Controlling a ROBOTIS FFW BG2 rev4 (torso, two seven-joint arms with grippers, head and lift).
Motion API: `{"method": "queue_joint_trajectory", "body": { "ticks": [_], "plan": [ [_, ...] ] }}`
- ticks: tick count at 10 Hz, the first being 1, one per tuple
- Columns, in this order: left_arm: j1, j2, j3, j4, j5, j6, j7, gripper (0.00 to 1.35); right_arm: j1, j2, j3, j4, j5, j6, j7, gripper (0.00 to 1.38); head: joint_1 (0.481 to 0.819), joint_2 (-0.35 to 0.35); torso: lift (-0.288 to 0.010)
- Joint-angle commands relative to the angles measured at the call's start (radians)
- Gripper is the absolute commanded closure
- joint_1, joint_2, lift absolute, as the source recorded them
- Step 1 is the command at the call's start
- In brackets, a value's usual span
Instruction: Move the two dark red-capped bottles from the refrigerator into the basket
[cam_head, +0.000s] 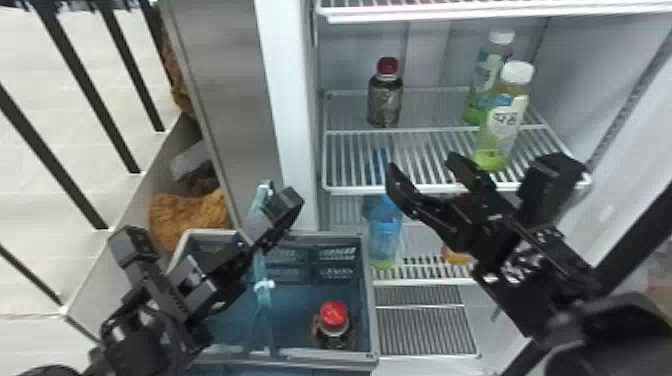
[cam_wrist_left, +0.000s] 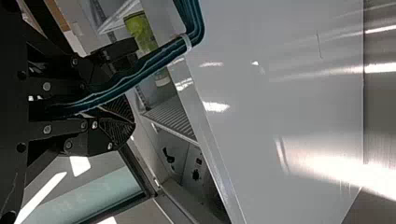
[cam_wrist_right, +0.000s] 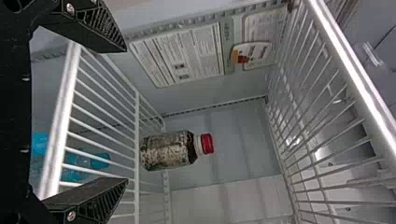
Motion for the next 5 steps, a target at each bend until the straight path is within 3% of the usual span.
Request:
{"method": "queue_joint_trajectory", "body": {
  "ticks": [1, 5],
  "plan": [
    [0.000, 0.002, 0.000, 0.000, 0.000, 0.000, -0.001, 1.20, -0.059, 0.011, 0.003, 0.070, -0.002, -0.014, -0.003, 0.10, 0.695, 0.038, -0.034],
    [0.000, 0.003, -0.002, 0.000, 0.002, 0.003, 0.000, 1.20, -0.196, 0.020, 0.051, 0.218, 0.000, -0.039, -0.022, 0.10, 0.692, 0.037, -0.034]
  ]
}}
